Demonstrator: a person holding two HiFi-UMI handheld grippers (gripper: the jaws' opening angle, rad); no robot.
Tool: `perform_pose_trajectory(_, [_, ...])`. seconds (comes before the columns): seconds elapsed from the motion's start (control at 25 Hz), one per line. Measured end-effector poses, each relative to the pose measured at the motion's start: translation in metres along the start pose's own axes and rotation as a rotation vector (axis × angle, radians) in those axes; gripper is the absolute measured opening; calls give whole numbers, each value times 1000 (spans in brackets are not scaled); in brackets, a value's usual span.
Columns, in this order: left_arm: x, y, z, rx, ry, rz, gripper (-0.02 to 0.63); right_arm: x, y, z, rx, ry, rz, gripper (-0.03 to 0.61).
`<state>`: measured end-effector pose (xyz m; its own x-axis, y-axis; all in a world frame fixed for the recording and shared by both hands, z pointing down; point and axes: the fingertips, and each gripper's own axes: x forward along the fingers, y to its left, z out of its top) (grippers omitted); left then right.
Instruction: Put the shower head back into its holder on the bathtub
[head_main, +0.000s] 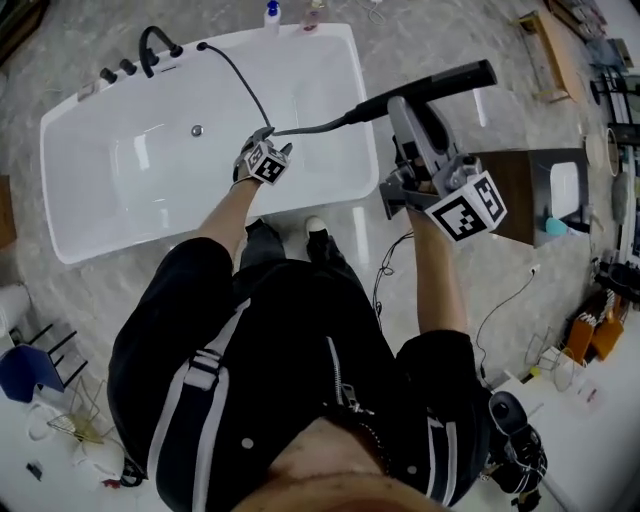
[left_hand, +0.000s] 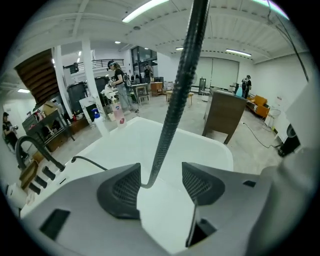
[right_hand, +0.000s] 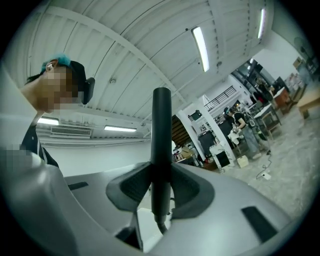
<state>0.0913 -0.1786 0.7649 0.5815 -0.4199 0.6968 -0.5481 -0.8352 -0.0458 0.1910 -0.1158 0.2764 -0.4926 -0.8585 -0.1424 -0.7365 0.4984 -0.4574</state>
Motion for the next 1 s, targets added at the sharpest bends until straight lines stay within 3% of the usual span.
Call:
perform_pose_trajectory(0.16, [22,5,-11,51,41,-25,273,-4,6,9,-3,-28,-31,127])
perform_pose_trajectory(0.4, [31,6,-4,116,44,-43,171,-16,13,24,6,-64,-67,127])
perform_pose_trajectory(0.52, [29,8,3,155,41,-41,78,-20,12,30,-18,-75,-87,127])
perform_pose_trajectory(0.72, [15,10,-5,176,62,-23,78,-31,0,31,-29,-67,-143,127])
perform_pose_trajectory(1.0, [-24,45,-5,112,31,57,77,-35,-17,17,-55,-22,-162,127])
